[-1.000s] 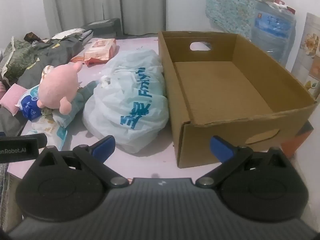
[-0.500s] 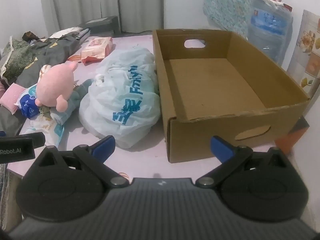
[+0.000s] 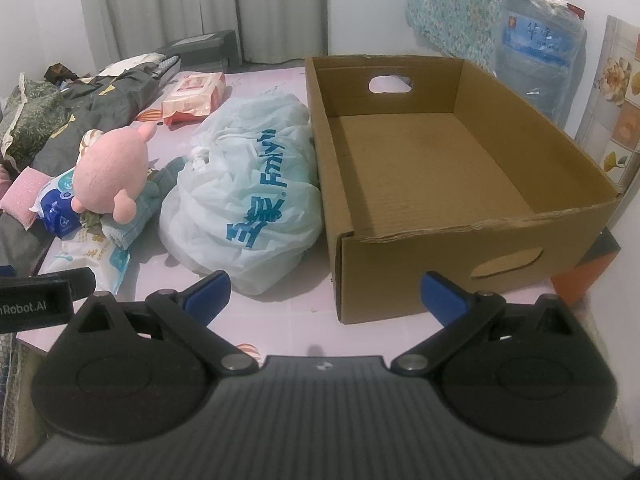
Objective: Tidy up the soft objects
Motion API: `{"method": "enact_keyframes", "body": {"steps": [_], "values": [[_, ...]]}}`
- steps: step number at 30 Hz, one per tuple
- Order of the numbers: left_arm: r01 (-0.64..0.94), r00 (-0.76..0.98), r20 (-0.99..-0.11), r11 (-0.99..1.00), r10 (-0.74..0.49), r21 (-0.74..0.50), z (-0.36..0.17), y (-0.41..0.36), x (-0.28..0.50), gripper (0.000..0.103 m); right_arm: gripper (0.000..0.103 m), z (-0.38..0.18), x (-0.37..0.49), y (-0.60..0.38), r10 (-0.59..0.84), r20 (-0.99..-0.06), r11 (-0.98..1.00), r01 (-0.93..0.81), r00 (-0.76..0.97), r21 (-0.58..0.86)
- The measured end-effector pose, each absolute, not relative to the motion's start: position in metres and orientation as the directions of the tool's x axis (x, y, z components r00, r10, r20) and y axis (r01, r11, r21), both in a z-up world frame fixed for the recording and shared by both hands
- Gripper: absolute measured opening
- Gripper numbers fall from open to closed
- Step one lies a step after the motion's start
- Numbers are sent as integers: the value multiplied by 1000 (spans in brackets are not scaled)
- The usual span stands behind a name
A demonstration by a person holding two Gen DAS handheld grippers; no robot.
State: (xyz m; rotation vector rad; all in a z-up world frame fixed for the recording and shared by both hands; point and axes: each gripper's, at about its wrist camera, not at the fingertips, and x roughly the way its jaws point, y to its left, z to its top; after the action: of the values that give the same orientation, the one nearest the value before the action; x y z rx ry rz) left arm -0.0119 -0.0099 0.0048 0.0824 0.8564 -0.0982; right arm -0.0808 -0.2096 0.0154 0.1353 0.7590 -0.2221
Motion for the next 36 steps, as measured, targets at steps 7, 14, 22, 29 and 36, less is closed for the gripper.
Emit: {"method": "enact_keyframes", "body": {"steps": [7, 14, 22, 29, 36], "values": [[120, 648, -759, 992, -57, 27, 3, -9, -11, 102, 102, 15, -79, -208, -158, -699, 967, 252, 697, 33], [110, 653, -756, 993, -47, 33, 3, -8, -11, 102, 102, 15, -78, -207, -155, -700, 968, 248, 697, 32], [93, 654, -756, 995, -31, 40, 4, -5, -10, 102, 102, 16, -74, -204, -146, -701, 972, 233, 698, 30], [89, 650, -759, 995, -24, 46, 2, -5, -8, 102, 102, 14, -70, -203, -138, -704, 973, 228, 697, 36], [88, 647, -762, 995, -23, 45, 0, -4, -8, 102, 102, 13, -67, -202, -135, -707, 973, 227, 694, 36]]}}
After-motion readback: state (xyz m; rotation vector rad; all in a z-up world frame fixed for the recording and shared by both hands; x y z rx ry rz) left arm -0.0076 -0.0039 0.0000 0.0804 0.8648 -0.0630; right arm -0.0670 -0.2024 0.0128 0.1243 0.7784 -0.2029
